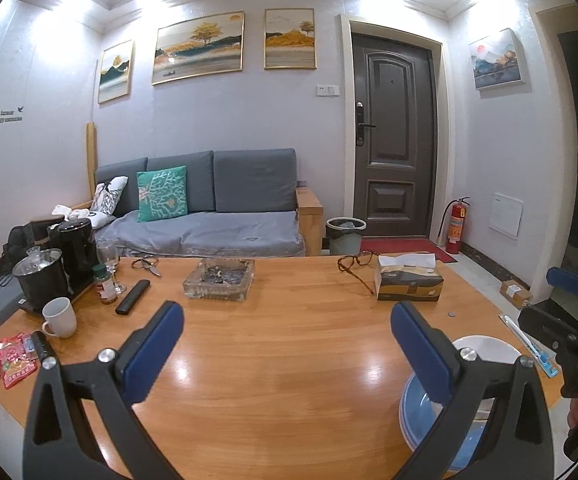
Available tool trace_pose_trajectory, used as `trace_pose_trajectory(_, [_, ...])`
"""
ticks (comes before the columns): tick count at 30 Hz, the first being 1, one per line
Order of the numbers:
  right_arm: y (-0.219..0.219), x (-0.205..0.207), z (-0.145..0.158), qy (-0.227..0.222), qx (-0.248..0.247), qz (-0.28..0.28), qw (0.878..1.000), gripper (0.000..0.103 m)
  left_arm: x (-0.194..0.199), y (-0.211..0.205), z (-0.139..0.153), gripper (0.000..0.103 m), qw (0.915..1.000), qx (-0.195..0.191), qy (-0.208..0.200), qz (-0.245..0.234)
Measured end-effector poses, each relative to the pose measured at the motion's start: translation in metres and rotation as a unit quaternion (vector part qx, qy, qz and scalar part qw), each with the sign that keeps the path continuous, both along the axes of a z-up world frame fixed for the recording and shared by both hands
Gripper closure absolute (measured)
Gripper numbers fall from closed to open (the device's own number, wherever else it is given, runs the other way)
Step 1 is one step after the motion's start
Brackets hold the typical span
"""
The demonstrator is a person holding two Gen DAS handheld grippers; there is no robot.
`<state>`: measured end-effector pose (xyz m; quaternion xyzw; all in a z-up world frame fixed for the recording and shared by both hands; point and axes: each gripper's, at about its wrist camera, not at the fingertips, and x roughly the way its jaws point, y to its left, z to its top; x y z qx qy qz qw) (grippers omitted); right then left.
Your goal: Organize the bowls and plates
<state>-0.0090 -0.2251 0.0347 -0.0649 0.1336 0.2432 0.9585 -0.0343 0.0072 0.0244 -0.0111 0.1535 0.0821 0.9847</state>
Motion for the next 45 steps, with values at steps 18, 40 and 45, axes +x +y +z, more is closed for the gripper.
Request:
trace_pose_trajectory(18, [0.0004, 0.0013, -0.0039, 0.002, 0.002, 0.000, 1.000, 0.001, -0.0014, 0.0026, -0.0023, 0.000, 1.0000, -0.003, 0.004, -0.003])
trace_pose_trajectory(40, [-0.0010, 0.0015, -0.0056, 0.005, 0.004, -0.001, 1.000, 0.001, -0.0008, -0.0021, -0.0019, 0.000, 0.9999, -0.006, 0.004, -0.007])
trace_pose_trajectory(45, [-0.0008, 0.0010, -0.0061, 0.004, 0.003, -0.001, 1.000, 0.001, -0.0006, -0.0031, -0.0018, 0.000, 1.0000, -0.006, 0.004, -0.006])
